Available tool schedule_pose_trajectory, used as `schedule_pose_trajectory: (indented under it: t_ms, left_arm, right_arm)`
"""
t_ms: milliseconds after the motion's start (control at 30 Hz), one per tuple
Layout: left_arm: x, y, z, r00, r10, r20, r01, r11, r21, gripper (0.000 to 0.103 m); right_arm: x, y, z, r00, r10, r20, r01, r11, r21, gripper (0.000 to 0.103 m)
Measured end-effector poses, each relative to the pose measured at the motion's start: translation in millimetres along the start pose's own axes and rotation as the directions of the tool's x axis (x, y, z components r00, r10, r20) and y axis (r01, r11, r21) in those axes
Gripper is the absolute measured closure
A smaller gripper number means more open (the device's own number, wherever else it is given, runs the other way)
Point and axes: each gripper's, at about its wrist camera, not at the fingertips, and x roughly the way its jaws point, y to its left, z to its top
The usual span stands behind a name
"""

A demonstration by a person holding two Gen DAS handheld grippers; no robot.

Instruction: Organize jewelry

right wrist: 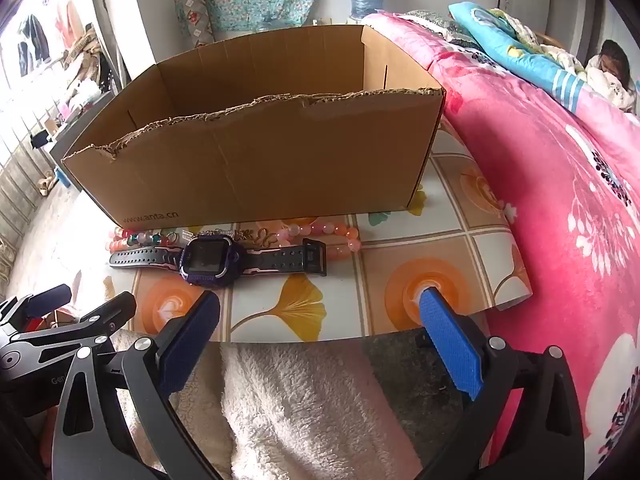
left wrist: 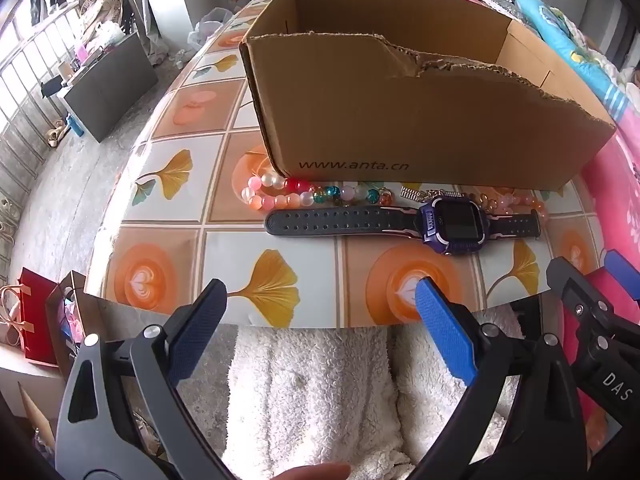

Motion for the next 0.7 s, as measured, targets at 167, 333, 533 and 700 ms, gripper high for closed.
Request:
schedule_pose_trajectory:
  t_ms: [167,333,533,700]
  left_arm:
    - [-0.8,0.2,-0.9,1.0,0.006,0.002,-0.006,1.0,0.004,0.012]
    - [-0.1,0.4,-0.5,1.0,0.01,-0.001,-0.01,1.0,0.001,0.012]
    - [10.1,6.1,-12.0,1.0,0.009,-0.001,-0.009,1.0,0.005,0.012]
    - [2.1,-2.5,-3.0,1.0,0.012,-0.005,-0.012,1.0,0.011,0.012]
  right_arm:
    - [1.5,1.6,0.8,1.0,0.007,-0.006,-0.007,1.0,0.0,0.005]
    - [1.1,-0.6,-0.9,1.0,0.009,-0.012,-0.009,1.0,-0.001,0.005]
    - [3.7,0.8,1.7,1.0,0.004,-0.016,-0.004,1.0,-0.004,0.005]
    - [3.7,0.9,1.4,1.0,0.003,-0.015,-0.003,1.0,-0.006,0.005]
